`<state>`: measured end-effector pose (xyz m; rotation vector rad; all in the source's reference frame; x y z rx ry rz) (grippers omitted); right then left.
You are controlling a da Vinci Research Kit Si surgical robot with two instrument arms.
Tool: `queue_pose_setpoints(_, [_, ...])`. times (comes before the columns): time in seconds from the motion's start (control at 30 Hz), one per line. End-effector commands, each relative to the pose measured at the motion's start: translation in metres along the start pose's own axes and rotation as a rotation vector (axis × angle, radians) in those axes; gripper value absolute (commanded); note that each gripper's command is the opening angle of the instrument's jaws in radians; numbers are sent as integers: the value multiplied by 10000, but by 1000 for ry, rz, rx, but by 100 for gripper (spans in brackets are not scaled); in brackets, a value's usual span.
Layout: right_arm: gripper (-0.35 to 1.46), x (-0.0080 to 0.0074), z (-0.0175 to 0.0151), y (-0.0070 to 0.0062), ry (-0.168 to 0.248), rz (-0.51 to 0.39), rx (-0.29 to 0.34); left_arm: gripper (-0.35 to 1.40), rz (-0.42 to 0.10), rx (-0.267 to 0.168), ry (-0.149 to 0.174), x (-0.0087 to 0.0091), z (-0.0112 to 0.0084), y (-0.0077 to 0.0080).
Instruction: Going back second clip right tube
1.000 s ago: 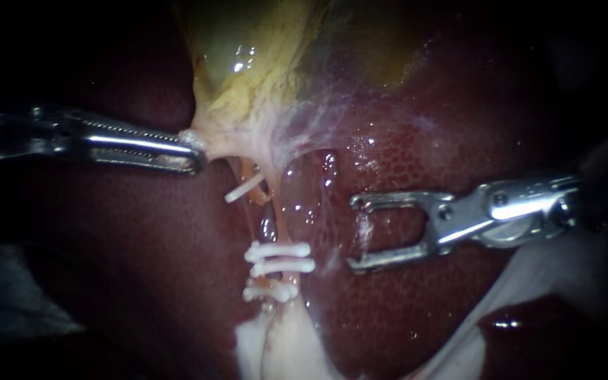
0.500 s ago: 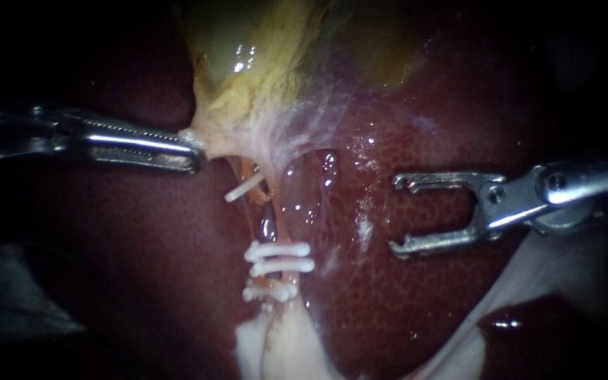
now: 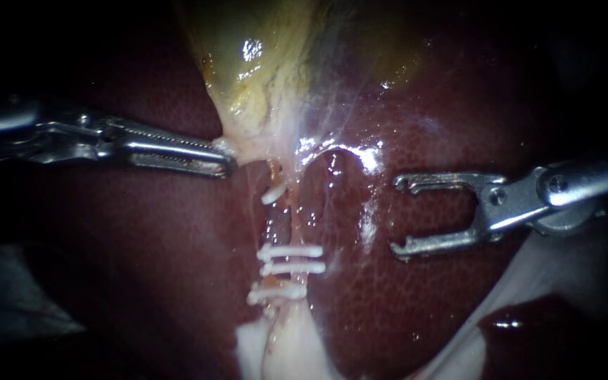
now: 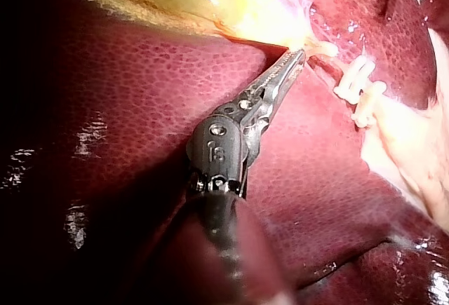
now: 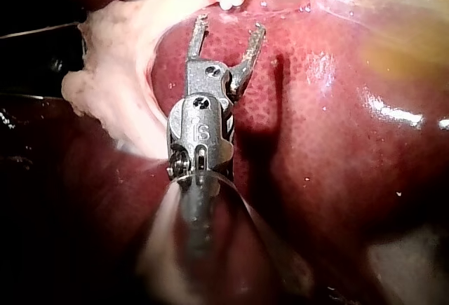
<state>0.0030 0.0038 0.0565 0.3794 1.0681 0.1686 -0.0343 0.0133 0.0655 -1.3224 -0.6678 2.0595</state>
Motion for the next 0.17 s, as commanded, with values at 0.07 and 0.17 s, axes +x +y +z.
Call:
queue_pose_setpoints(0.07, [50,0,0,0,0,0,0,-35,-2,0,0,1,-1,1])
queue_pose_setpoints(0.17, [50,0,1,0,0,0,-1,-35,-3,-2,0,3,-4,4])
